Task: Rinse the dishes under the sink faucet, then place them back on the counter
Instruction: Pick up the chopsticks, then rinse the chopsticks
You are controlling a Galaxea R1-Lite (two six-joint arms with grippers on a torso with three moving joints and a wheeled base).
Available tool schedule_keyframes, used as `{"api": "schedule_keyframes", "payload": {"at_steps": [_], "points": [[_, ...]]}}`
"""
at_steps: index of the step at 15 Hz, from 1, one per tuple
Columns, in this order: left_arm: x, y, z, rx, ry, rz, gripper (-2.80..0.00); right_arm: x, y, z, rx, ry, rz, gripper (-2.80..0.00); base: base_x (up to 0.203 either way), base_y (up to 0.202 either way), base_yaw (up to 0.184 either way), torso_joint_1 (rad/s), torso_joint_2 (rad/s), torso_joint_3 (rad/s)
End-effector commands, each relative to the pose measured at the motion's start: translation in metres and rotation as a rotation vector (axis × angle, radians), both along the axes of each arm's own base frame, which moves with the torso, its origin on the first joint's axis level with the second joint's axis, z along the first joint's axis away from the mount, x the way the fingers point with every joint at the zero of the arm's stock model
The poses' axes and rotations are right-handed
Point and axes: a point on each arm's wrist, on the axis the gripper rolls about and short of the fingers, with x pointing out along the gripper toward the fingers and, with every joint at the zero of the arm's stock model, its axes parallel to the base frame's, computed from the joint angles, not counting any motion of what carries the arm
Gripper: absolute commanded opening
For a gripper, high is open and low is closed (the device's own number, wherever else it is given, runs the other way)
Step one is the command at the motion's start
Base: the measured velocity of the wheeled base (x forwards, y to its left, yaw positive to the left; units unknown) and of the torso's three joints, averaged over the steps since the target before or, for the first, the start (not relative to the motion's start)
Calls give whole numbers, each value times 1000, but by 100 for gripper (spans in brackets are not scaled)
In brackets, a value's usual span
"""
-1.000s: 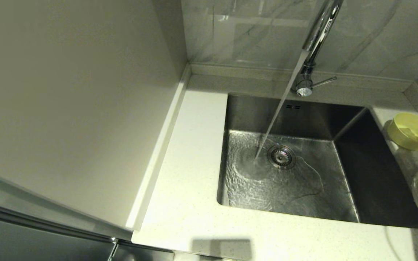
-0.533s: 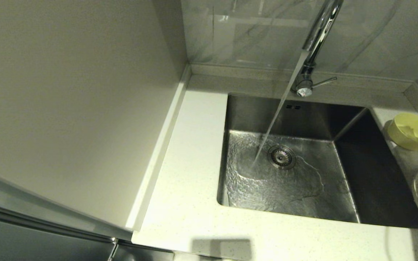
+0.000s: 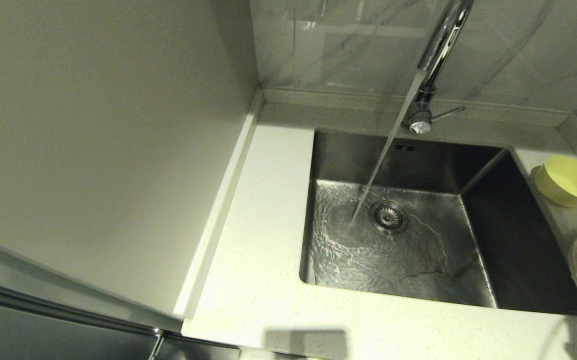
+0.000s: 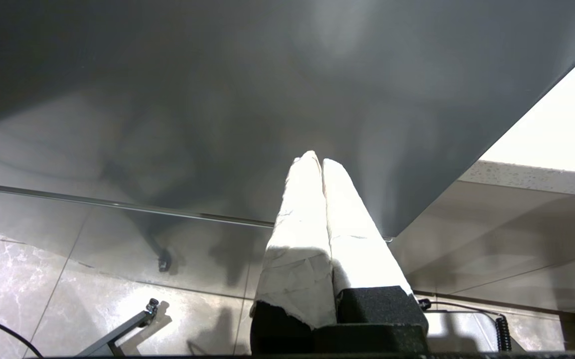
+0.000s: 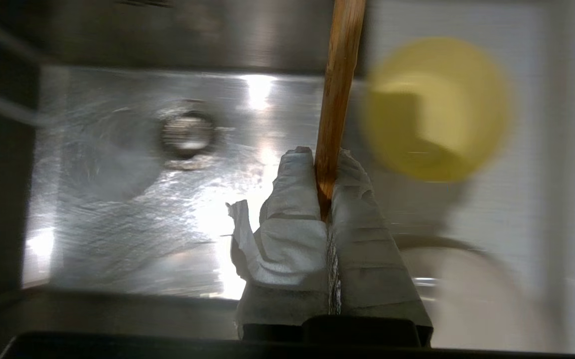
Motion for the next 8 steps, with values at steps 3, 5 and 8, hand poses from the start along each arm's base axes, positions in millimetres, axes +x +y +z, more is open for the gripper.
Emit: {"api": "schedule_keyframes", "payload": {"at_steps": [3,5,8], "points": [[0,0,0,-1,-2,0,-280,-12,31,12,193,-54,72,-280,0,0,0,0,0,0],[0,0,0,-1,-2,0,-280,-11,34,17,199,-70,83,-280,0,0,0,0,0,0],[0,0,0,-1,-2,0,-280,-7,37,31,303,-107,68,-280,0,0,0,0,0,0]]}}
